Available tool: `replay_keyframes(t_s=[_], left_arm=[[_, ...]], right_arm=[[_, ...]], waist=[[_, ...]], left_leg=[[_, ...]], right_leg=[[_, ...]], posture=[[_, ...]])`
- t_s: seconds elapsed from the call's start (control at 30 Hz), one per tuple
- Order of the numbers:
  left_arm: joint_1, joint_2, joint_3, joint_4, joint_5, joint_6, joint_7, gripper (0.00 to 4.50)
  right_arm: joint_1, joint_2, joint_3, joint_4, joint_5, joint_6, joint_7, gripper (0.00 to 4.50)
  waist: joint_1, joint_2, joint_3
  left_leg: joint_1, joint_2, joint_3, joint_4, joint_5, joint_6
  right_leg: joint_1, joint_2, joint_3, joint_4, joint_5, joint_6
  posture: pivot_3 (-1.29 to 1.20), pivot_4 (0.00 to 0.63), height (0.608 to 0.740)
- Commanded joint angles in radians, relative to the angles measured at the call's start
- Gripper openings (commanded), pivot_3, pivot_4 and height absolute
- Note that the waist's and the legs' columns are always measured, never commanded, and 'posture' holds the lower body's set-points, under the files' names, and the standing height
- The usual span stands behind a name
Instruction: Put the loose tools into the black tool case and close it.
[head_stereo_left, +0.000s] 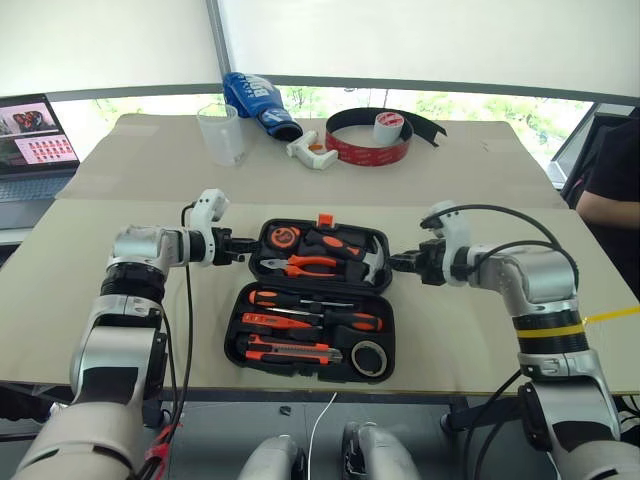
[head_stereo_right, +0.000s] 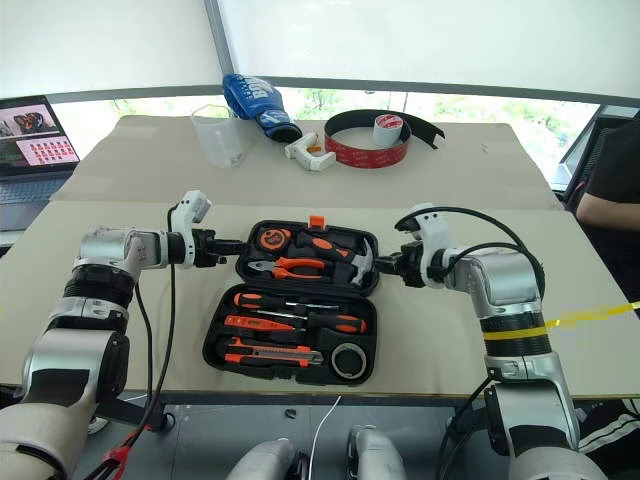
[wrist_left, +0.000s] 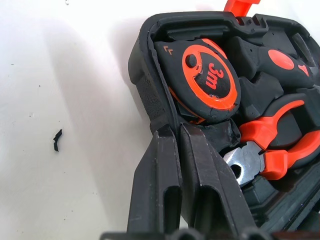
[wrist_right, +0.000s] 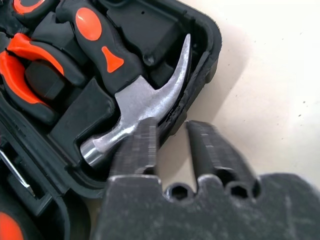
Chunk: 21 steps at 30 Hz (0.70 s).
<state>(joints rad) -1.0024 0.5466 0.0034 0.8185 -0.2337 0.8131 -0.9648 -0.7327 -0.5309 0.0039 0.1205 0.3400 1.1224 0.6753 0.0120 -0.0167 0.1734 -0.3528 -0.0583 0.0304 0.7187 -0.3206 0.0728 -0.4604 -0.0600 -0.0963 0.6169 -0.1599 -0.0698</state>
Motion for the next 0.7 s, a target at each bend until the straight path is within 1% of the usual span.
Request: replay_keyframes(t_s=[0.03,0.17,0.3,0.37,0.4,0.5,0.53,0.7], left_arm=[[0.018,-0.007,-0.01,-0.015,0.01,-0.01,-0.003,0.0],[0.021,-0.008,-0.009,-0.013,0.01,-0.02,-0.004,0.0],[0.018,-0.01,-0.007,-0.013,0.01,-0.024,-0.001,0.0],[0.02,-0.011,-0.007,-0.018,0.009,-0.023,0.0,0.0],[0.021,-0.012,-0.007,-0.023,0.008,-0.02,0.0,0.0],[0.025,-0.014,0.0,-0.033,0.001,-0.023,0.001,0.0],[0.029,-0.014,0.007,-0.04,-0.005,-0.026,0.002,0.0],[0.053,-0.02,0.055,-0.101,-0.029,-0.063,0.025,0.0]], right_arm=[[-0.019,-0.007,-0.026,-0.018,0.014,0.002,-0.013,2.15],[-0.001,-0.001,-0.001,-0.009,0.005,0.005,-0.019,2.15],[0.001,0.022,0.02,0.044,-0.017,-0.015,-0.045,2.15],[0.002,0.027,0.025,0.055,-0.018,-0.016,-0.047,1.63],[0.003,0.028,0.027,0.054,-0.018,-0.017,-0.049,1.44],[0.007,0.031,0.021,0.025,-0.007,-0.005,-0.048,0.43],[0.008,0.031,0.018,0.011,-0.002,0.0,-0.048,0.04],[0.01,0.036,-0.011,-0.042,0.011,0.002,-0.066,0.01]], waist=[[0.0,0.0,0.0],[0.0,0.0,0.0],[0.0,0.0,0.0],[-0.001,0.0,-0.001],[-0.001,0.0,-0.002],[-0.001,-0.002,-0.005],[-0.001,-0.002,-0.005],[-0.001,-0.002,-0.005]], left_leg=[[0.0,0.0,0.0,0.0,0.0,0.0],[0.0,0.0,0.0,0.0,0.0,0.001],[0.0,0.0,0.0,0.0,0.0,0.001],[0.0,0.0,0.0,-0.001,0.0,0.001],[0.0,0.0,0.0,-0.001,0.0,0.001],[0.0,0.0,0.0,0.0,0.0,0.001],[0.001,0.0,0.0,-0.001,0.0,0.001],[0.0,0.0,0.0,-0.001,0.0,0.001]], right_leg=[[0.0,0.0,0.0,0.0,0.0,0.0],[0.0,0.0,0.0,0.0,0.0,0.0],[0.0,0.0,0.0,0.0,0.0,0.0],[0.0,0.0,0.0,0.0,0.0,0.0],[0.0,0.0,0.0,0.0,0.0,0.0],[0.0,0.0,0.001,0.0,0.0,0.0],[0.0,0.0,0.001,0.0,0.0,0.0],[0.0,0.0,0.001,0.0,0.0,0.0]], posture=[[0.0,0.15,0.73],[0.0,0.15,0.73],[0.0,0.15,0.73],[0.0,0.15,0.73],[0.0,0.15,0.73],[0.0,0.15,0.73],[0.0,0.15,0.73],[0.0,0.15,0.73]])
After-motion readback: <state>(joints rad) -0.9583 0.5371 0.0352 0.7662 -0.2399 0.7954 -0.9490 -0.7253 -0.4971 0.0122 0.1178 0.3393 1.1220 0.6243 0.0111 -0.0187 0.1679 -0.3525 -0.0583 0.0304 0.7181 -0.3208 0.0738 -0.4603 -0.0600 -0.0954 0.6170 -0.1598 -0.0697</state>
